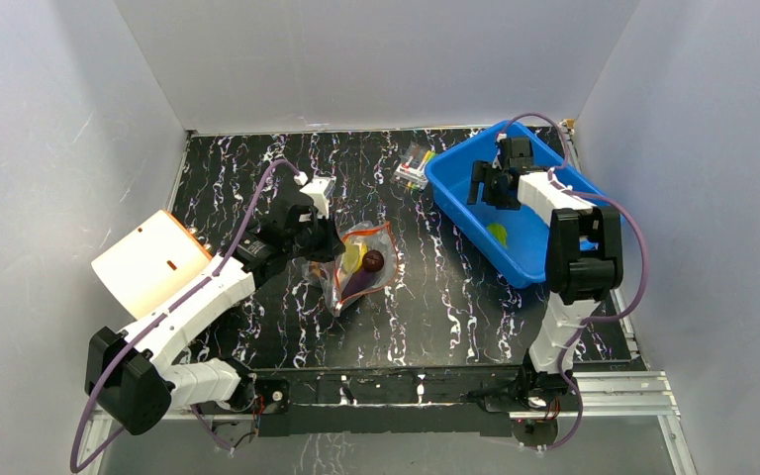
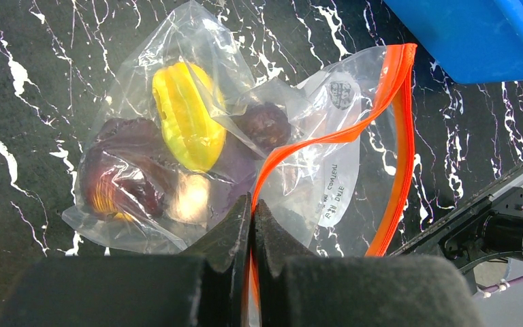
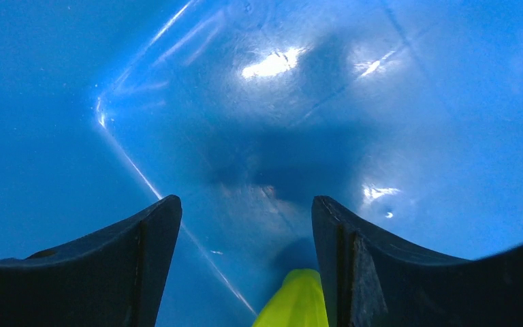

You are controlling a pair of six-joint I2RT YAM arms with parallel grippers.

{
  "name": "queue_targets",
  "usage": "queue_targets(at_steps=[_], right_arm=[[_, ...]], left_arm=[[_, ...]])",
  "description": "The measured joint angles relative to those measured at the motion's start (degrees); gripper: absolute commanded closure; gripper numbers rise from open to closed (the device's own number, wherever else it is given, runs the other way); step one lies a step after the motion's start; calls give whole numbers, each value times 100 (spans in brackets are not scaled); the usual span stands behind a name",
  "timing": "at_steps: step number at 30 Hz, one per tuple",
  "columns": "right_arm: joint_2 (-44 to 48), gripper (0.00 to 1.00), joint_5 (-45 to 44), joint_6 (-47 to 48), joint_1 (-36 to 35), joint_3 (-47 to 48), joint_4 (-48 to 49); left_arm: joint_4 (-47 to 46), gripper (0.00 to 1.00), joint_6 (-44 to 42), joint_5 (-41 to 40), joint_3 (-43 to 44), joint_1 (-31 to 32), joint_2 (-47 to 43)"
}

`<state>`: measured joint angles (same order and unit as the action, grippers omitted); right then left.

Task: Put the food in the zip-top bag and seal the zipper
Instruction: Move the bin to the center of the board.

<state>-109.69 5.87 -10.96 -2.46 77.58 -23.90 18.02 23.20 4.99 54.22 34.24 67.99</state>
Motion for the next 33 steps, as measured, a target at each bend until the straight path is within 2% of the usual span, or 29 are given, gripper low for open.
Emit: queue_targets(at_steps=[6, 12, 17, 21, 27, 33], right_arm=[[-201, 32, 186, 87, 0, 0, 22], [-238, 35, 284, 105, 0, 2, 155], [-258, 39, 9, 109, -2, 125, 68], [-168, 38, -282, 133, -37, 332, -61], [715, 30, -286, 232, -177, 319, -407], [1941, 30, -50, 398, -409, -9, -507]], left_arm=[[-9, 100, 0, -4, -2, 0, 0], [-50, 100, 2, 0, -2, 0, 31], [-111, 100, 17, -2, -2, 0, 31], [-114, 100, 24, 0, -2, 0, 31], [-129, 100, 15, 15, -2, 0, -9], [-118, 100, -138, 9, -7, 0, -234]])
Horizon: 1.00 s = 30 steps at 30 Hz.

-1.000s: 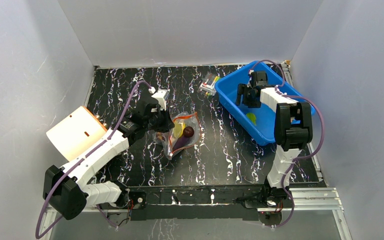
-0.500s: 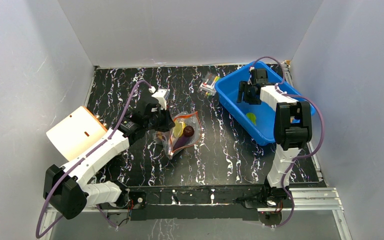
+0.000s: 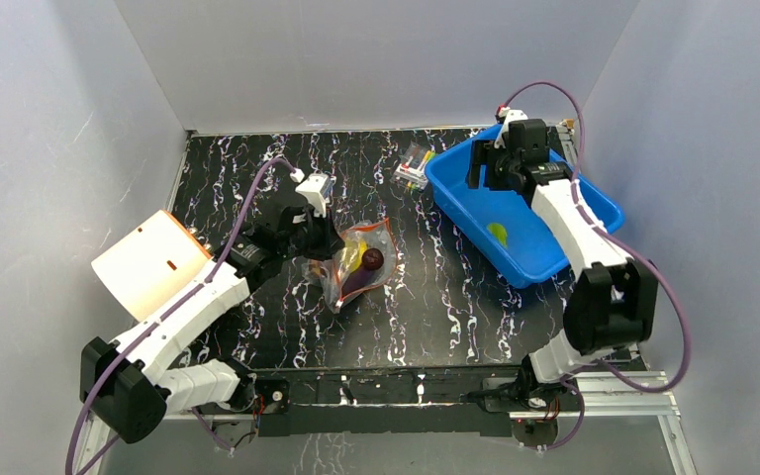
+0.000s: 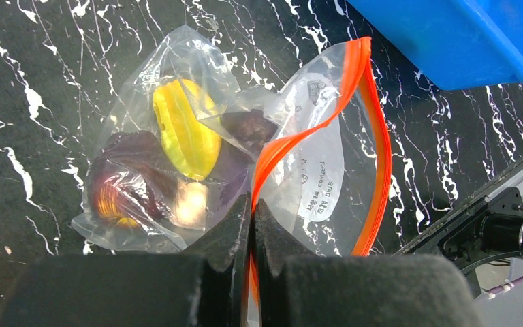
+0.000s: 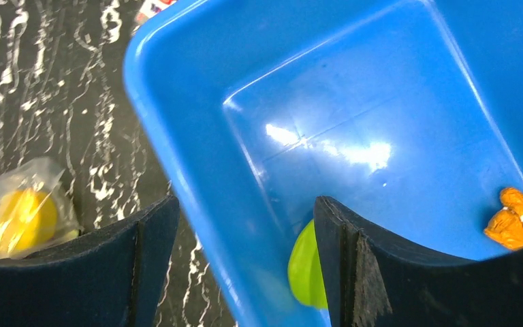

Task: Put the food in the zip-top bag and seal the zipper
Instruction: Move the bin to the center of the board.

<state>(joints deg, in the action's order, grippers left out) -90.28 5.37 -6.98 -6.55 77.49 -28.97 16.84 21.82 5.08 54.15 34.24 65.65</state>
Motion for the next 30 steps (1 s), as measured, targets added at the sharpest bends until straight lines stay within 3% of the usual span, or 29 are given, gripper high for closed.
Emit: queue_targets(at_steps=[5, 10, 17, 24, 30], right_arm=[[693, 31, 98, 50, -267, -577, -101], [730, 31, -52, 164, -533, -767, -260], [431, 43, -138, 284, -616, -820, -306], [114, 65, -352, 251, -739, -903, -391], [101, 70, -520, -66, -769, -905, -293]], left_arm=[[2, 100, -271, -109, -142, 0, -269], [37, 100, -435, -219, -264, 0, -448], [-9, 100, -479, -208, -378, 0, -549], [-31, 100, -474, -166, -564, 0, -603], [-57, 100, -476, -157, -564, 0, -605]])
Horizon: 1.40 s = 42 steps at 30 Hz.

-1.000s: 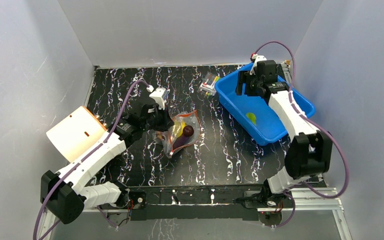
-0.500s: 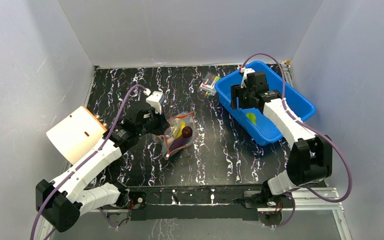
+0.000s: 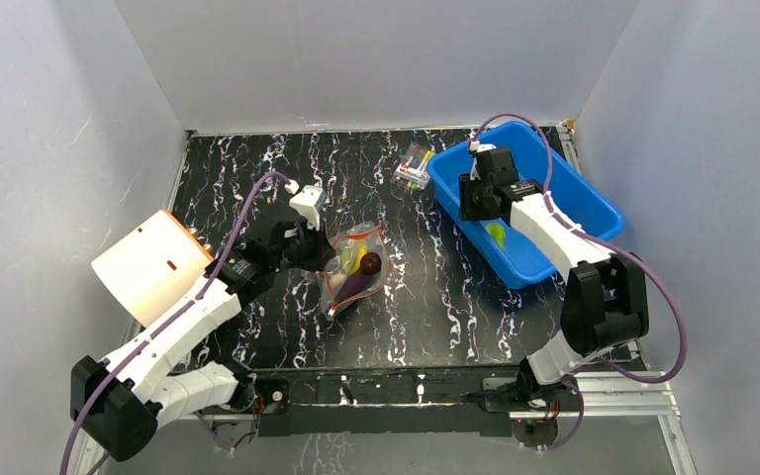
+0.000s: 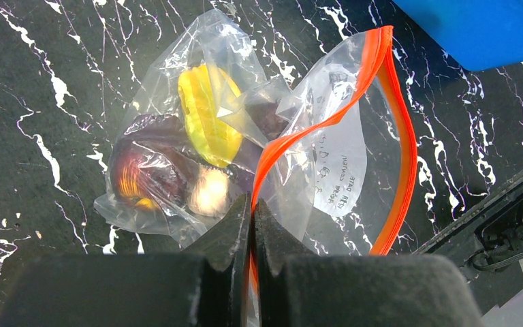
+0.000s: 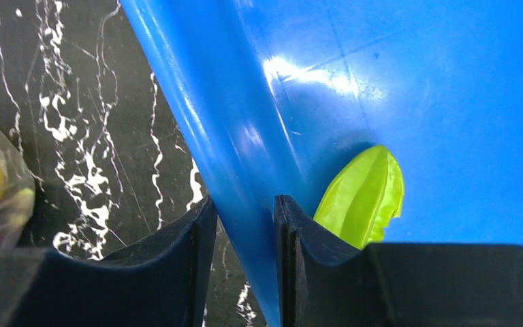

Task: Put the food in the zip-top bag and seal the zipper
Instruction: Move the bin to the center of the board.

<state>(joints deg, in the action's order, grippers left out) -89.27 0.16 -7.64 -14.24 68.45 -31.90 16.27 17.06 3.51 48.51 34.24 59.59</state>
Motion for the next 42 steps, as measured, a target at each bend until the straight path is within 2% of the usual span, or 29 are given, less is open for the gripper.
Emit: queue_targets(at_steps=[9, 24, 26, 31, 38, 42], right_arm=[[-107, 72, -367, -1071, -66, -79, 579], [-673, 70, -1244, -2601, -114, 142, 1451], [-737, 67, -1346, -2758, -118, 188, 1499], [-754, 51, -1567, -3056, -129, 197, 1534], [-754, 23, -1641, -3329, -129, 599, 1113], [-754, 19, -1746, -3744, -127, 1134, 656]], left_arm=[[-2, 100, 0, -2, 0, 0, 22], [4, 100, -11, -7, 0, 0, 96], [2, 100, -13, -9, 0, 0, 96], [11, 100, -24, -22, 0, 0, 98], [24, 100, -83, -90, 0, 0, 111], [24, 100, -103, -114, 0, 0, 111]])
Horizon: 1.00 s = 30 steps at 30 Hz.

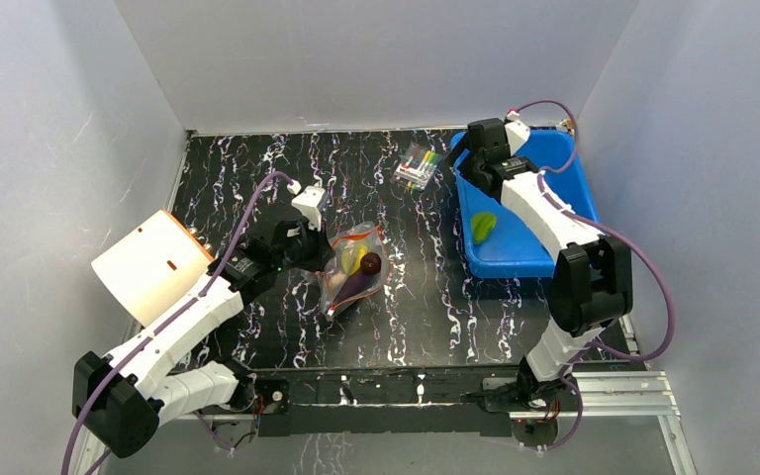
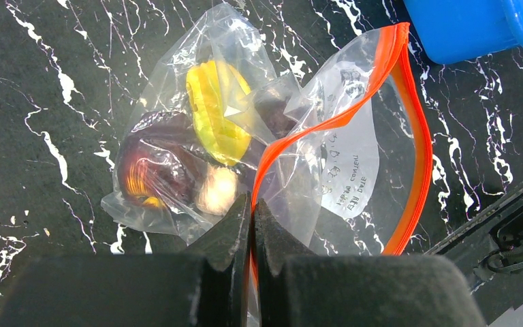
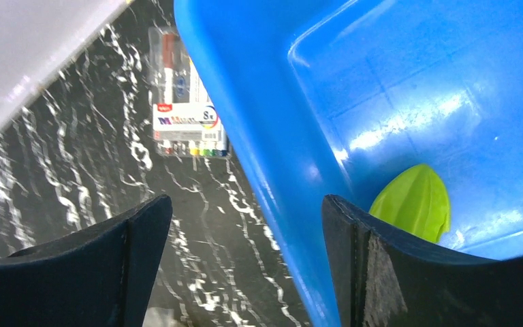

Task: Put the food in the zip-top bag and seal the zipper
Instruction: Move the bin to the center of the board, then pick up the fake fruit from the center of the board.

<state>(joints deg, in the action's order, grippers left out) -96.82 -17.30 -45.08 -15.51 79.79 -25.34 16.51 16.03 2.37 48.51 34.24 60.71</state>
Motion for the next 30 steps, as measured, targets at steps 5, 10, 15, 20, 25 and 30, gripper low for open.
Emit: queue_targets(at_steps=[5, 10, 15, 20, 25, 30], right_arm=[[0, 19, -240, -809, 109, 323, -640], [-7, 17, -522, -1576, 352, 450, -1539], [-50, 11, -699, -2271, 535, 494, -2203], [-260, 10, -627, -2658, 634, 481, -2500], [-498, 9, -365, -2874, 678, 428, -2522], [-774, 7, -63, -3058, 693, 321, -2588]], left_arm=[[7, 100, -20, -26, 0, 0, 0], [24, 100, -59, -74, 0, 0, -9], [22, 100, -63, -101, 0, 0, -39], [22, 100, -74, -144, -24, 0, -59], [22, 100, -101, -179, -66, 0, -96], [22, 100, -109, -212, -92, 0, -120]])
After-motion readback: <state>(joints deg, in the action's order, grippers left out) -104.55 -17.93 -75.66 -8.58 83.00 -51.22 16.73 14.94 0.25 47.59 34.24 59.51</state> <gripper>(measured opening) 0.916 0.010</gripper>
